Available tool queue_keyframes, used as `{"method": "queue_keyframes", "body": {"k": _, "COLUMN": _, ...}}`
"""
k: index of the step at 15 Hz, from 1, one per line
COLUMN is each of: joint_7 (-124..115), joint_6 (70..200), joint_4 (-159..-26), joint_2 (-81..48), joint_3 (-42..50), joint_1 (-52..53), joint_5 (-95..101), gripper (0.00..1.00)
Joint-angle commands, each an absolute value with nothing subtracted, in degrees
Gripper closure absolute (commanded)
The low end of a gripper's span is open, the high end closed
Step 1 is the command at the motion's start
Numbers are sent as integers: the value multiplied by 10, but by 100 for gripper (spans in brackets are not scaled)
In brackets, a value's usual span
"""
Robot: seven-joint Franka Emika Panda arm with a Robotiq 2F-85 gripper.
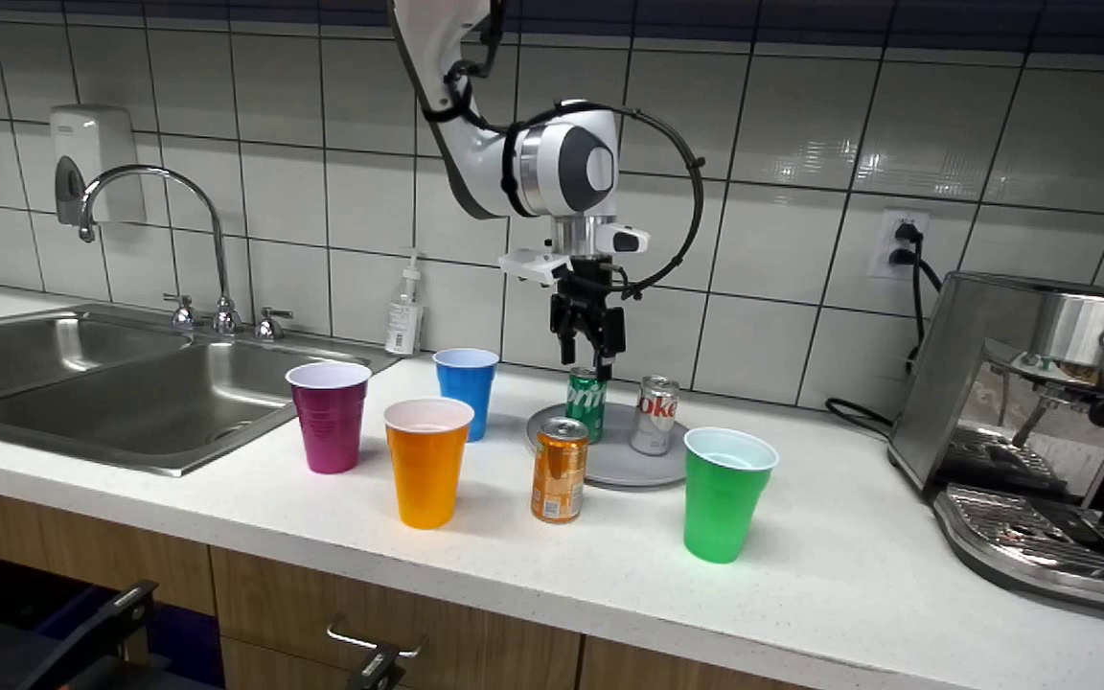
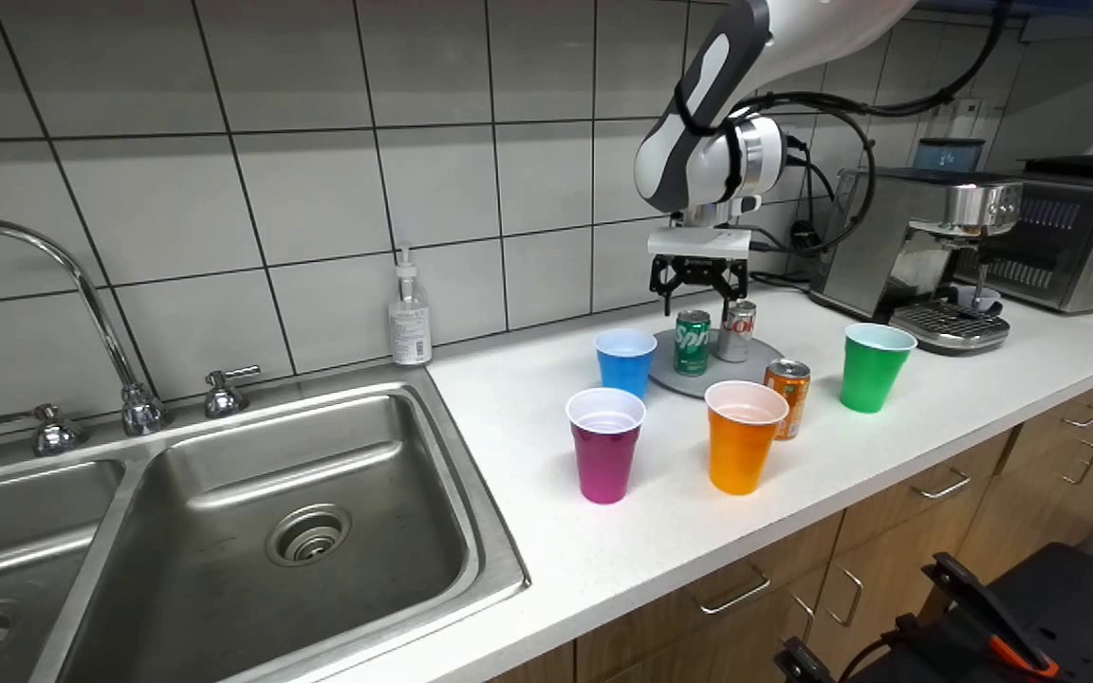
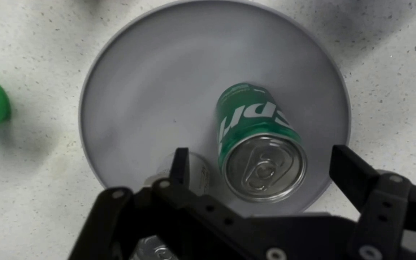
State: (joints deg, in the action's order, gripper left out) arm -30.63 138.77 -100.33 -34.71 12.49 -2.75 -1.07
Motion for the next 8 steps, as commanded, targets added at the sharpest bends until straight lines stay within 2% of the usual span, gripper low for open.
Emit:
{"method": "queue_keyframes", "body": {"k": 1, "joint_7": -327, "joint_6": 1362, "joint_4": -959, "joint_2": -375, "joint_3": 129, "joint_1": -24, "joint_5": -20, "gripper": 0}}
{"method": "queue_keyframes", "body": {"k": 8, "joint_7": -332, "joint_6": 1355, "joint_4": -945, "joint_2": -392, "joint_3": 131, "joint_1": -23, "joint_5": -17, "gripper": 0}}
